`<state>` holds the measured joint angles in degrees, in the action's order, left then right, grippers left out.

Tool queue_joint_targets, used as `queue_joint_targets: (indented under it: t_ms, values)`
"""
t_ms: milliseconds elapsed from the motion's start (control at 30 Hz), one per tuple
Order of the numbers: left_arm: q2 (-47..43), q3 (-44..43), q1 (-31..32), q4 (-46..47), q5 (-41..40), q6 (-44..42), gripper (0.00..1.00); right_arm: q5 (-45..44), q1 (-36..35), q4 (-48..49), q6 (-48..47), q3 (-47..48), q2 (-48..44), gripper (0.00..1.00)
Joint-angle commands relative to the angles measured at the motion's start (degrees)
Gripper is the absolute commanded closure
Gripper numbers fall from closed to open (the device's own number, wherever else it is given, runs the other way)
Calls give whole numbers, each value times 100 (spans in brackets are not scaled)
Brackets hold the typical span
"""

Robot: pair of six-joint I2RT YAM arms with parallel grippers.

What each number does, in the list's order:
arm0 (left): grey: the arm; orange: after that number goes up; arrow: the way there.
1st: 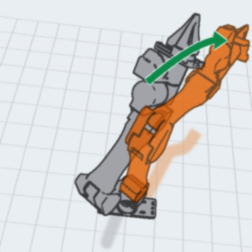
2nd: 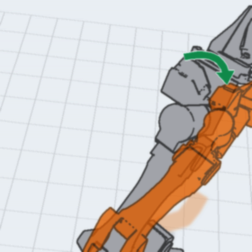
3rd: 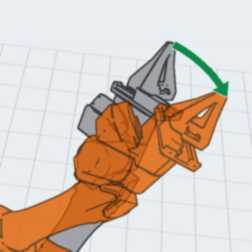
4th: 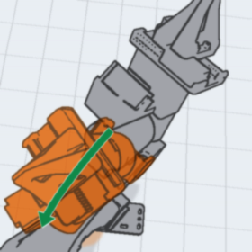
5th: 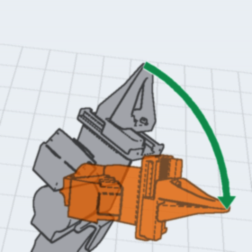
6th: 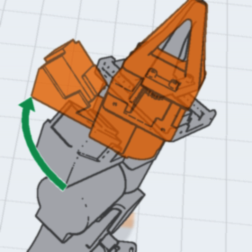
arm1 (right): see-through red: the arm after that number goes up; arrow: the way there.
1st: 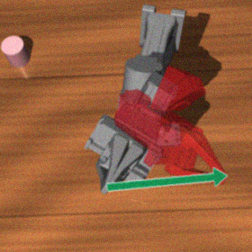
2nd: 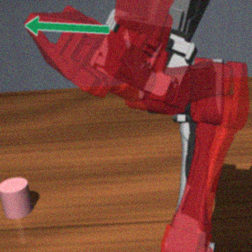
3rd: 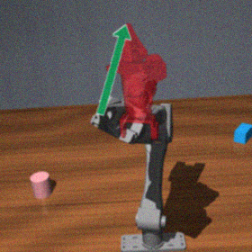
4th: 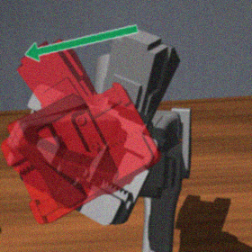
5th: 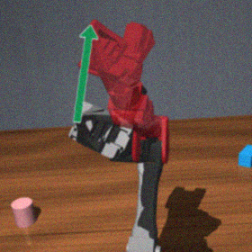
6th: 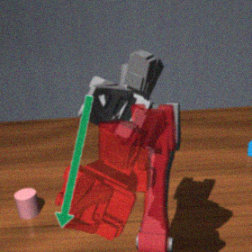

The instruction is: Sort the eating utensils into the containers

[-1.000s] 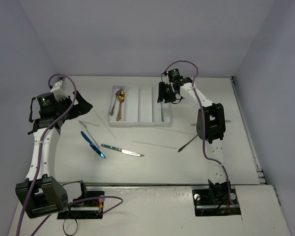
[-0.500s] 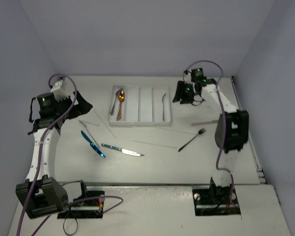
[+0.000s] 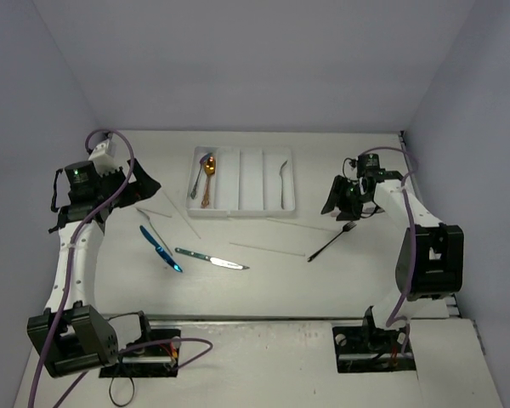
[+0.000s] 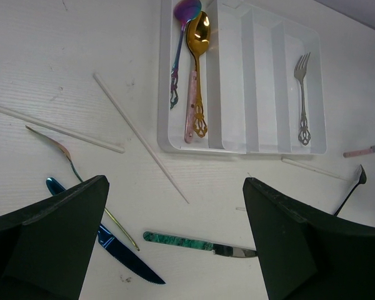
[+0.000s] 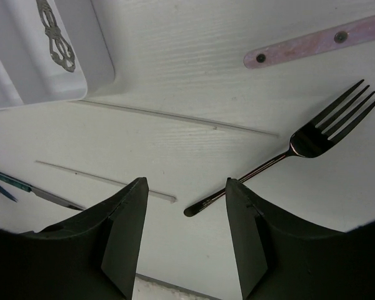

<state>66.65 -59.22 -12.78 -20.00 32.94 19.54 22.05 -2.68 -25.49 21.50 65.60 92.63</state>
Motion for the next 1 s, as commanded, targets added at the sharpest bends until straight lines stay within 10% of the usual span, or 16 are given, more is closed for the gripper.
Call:
queue_joint_targets:
  t_ms: [0, 967]
  values:
    - [-129, -227, -41, 110, -24, -152, 11, -225, -63, 96, 229, -135, -46, 51]
    - [14, -177, -50, 119, -92, -236, 11, -825, -31, 153, 322, -986, -474, 54]
